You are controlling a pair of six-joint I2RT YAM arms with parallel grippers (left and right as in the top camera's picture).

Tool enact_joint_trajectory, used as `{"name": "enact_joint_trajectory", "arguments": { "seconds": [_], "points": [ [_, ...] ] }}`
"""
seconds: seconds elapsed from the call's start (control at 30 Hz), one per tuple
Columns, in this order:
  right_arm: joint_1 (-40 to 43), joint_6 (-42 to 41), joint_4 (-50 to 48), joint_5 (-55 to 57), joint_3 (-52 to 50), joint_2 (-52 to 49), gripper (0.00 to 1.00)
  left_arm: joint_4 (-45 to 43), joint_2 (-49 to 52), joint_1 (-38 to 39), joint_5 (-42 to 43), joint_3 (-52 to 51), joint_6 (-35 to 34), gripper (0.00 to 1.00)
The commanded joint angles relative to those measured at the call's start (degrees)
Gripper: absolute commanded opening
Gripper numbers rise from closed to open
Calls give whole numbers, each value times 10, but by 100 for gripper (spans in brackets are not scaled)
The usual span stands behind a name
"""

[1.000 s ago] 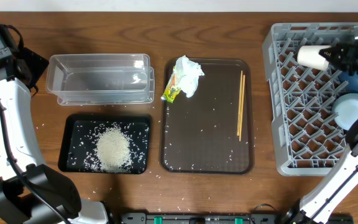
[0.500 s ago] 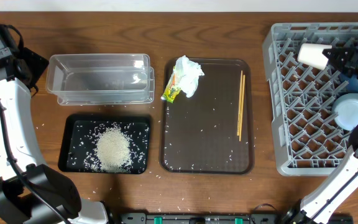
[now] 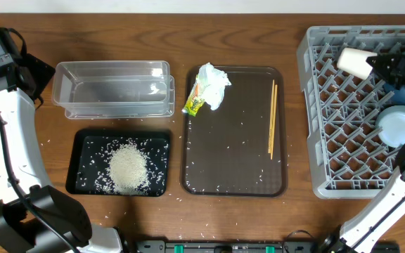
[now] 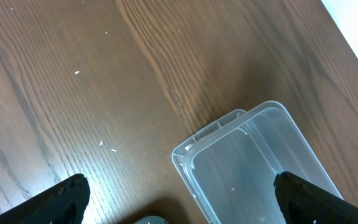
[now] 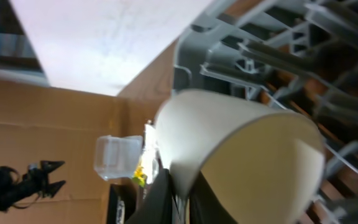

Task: Sort waste into correct bins and load items into the dishwasher rack
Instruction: 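Lower the white paper cup upright into the rack's back area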

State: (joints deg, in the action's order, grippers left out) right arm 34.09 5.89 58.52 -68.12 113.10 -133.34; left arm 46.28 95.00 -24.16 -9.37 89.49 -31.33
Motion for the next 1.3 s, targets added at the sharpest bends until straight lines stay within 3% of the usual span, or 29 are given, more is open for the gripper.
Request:
{"name": "enact_joint_trajectory", "arguments": {
  "seconds": [0.0, 0.3, 0.5, 0.8, 0.93, 1.1, 1.27],
  "points": [
    [12, -11, 10, 114, -9, -7, 11, 2, -8, 0, -3, 0, -3, 98],
    [39, -12, 41, 133, -6, 8, 23, 2, -8, 0, -3, 0, -3, 98],
    [63, -12, 69, 145, -5, 72, 32, 2, -8, 0, -3, 0, -3, 98],
    [44, -102, 75, 308, -5, 212, 35, 2, -8, 0, -3, 0, -3, 98],
    [-2, -113, 52, 360, -5, 249, 43, 2, -8, 0, -3, 0, -3, 98],
    [-85, -164, 12, 500, -6, 242, 19, 2, -8, 0, -3, 0, -3, 98],
    [-152, -217, -6, 651, -6, 212, 10, 2, -8, 0, -3, 0, -3, 98]
  ]
}}
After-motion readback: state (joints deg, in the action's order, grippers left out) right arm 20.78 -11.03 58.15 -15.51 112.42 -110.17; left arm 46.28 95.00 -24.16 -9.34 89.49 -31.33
